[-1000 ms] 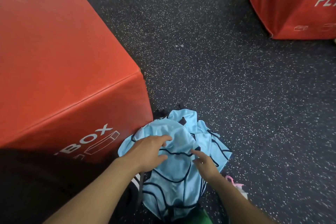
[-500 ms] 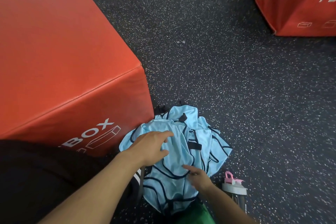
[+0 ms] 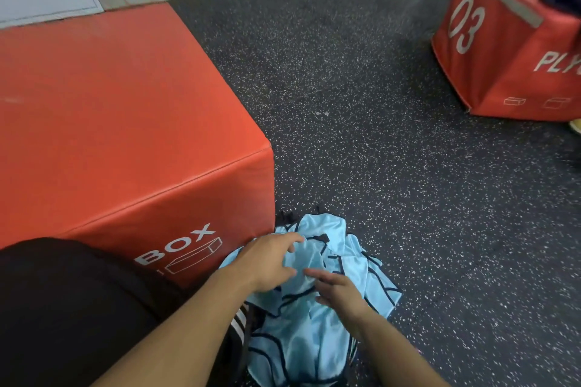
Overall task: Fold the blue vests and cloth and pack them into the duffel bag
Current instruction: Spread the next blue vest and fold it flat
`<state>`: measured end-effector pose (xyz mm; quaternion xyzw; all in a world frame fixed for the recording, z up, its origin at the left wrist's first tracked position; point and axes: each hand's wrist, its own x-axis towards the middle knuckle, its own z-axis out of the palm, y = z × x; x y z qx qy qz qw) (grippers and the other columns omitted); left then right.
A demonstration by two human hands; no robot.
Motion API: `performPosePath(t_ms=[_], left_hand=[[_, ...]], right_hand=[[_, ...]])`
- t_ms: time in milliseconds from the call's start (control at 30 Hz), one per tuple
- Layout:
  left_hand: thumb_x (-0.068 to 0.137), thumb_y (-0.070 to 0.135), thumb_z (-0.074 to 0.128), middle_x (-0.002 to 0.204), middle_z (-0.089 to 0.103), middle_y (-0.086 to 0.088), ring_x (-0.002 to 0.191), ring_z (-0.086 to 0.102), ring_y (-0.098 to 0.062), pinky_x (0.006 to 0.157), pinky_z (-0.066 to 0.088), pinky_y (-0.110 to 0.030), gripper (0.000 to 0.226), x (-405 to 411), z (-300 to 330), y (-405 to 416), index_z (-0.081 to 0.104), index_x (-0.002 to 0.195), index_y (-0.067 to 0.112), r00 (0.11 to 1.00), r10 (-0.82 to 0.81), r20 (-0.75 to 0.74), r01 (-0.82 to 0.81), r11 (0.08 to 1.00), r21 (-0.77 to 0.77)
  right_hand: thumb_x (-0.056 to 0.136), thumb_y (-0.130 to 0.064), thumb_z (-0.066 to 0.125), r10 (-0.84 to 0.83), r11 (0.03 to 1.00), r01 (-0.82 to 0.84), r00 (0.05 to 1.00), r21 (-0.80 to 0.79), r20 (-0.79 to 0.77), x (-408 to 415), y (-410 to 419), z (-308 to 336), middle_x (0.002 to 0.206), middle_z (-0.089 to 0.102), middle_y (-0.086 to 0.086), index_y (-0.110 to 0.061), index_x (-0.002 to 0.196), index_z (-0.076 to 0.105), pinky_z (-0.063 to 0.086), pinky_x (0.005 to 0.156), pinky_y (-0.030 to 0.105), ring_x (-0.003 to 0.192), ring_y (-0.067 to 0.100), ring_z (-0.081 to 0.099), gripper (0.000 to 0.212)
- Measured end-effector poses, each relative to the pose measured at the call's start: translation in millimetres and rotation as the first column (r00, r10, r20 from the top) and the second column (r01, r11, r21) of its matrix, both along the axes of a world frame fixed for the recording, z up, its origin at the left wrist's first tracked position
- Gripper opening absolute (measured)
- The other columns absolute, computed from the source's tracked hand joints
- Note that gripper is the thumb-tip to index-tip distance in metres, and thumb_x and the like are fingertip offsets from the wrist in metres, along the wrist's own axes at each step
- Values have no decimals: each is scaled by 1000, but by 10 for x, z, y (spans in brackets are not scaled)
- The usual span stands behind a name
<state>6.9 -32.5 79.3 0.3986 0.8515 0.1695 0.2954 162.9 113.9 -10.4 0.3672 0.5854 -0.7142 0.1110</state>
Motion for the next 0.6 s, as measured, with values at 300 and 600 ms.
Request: performPosePath(t_ms=[300, 600], left_hand=[[76, 39, 82, 131, 61, 16, 119, 59, -13, 101, 46, -35, 93, -67, 606, -91, 29, 151, 42, 980, 156, -125, -146, 985, 89], [84, -6, 65, 88, 74, 6, 89, 70, -13, 97, 53, -34, 52, -432, 1378, -284, 59, 118, 34, 911, 361, 200, -397, 632, 665]], right_hand=[[93, 14, 53, -63, 992, 18, 927, -124, -371, -480, 26, 1046, 79, 51, 8, -12, 130, 69, 40, 67, 23, 68, 12, 45, 47], [87, -3, 73, 60, 996, -15, 820, 83, -569, -759, 59, 2282, 124, 65, 28, -20, 129, 71, 42, 112, 48, 105, 27, 58, 45]])
